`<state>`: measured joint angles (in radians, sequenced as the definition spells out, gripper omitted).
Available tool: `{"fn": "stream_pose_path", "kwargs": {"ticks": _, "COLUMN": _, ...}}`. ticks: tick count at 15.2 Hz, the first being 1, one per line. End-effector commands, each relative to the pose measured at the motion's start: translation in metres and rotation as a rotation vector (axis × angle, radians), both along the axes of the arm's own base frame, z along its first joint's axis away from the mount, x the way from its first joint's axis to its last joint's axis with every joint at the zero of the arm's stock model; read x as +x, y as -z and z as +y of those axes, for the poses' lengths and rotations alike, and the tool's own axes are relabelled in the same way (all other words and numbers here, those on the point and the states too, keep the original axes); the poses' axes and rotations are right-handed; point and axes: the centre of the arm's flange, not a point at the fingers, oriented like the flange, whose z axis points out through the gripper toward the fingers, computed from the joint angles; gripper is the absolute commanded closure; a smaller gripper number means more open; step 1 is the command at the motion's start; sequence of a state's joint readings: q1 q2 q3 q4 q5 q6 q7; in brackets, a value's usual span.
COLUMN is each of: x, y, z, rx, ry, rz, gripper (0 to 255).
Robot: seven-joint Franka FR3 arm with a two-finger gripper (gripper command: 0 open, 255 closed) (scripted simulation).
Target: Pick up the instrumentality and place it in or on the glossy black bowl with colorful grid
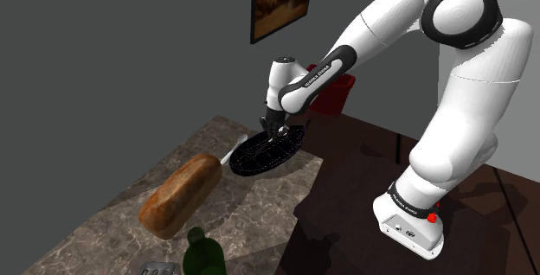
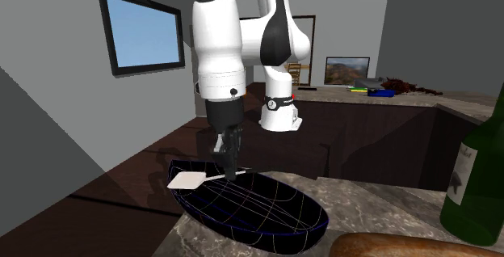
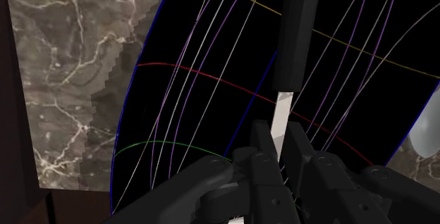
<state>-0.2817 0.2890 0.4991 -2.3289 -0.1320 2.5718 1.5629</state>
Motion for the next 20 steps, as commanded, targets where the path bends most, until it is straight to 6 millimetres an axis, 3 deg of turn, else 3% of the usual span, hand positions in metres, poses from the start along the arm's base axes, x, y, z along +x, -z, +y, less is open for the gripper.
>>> {"fn": "stream_pose_path", "kwargs": {"ticks": 1, "x": 0.000, "y": 0.000, "z": 0.000, "rx": 0.000, "ry": 0.000, "rz": 0.000, "gripper": 255}}
{"fn": "stream_pose_path", "kwargs": {"ticks": 2, "x": 0.000, "y": 0.000, "z": 0.000, "rx": 0.000, "ry": 0.000, "rz": 0.000, "gripper": 255}}
{"fn": "stream_pose_path", "kwargs": {"ticks": 3, "x": 0.000, "y": 0.000, "z": 0.000, "rx": 0.000, "ry": 0.000, "rz": 0.000, "gripper": 0}}
{"fn": "stream_pose_path", "kwargs": {"ticks": 8, "x": 0.000, "y": 0.000, "z": 0.000, "rx": 0.000, "ry": 0.000, "rz": 0.000, "gripper": 0}}
{"fn": "stream_pose_path", "kwargs": {"ticks": 12, "x": 0.001, "y": -0.050, "z": -0.003, "rx": 0.000, "ry": 0.000, "rz": 0.000, "gripper": 0}}
{"fn": "stream_pose_path", "kwargs": {"ticks": 20, "x": 0.001, "y": -0.050, "z": -0.003, "rx": 0.000, "ry": 0.000, "rz": 0.000, "gripper": 0}}
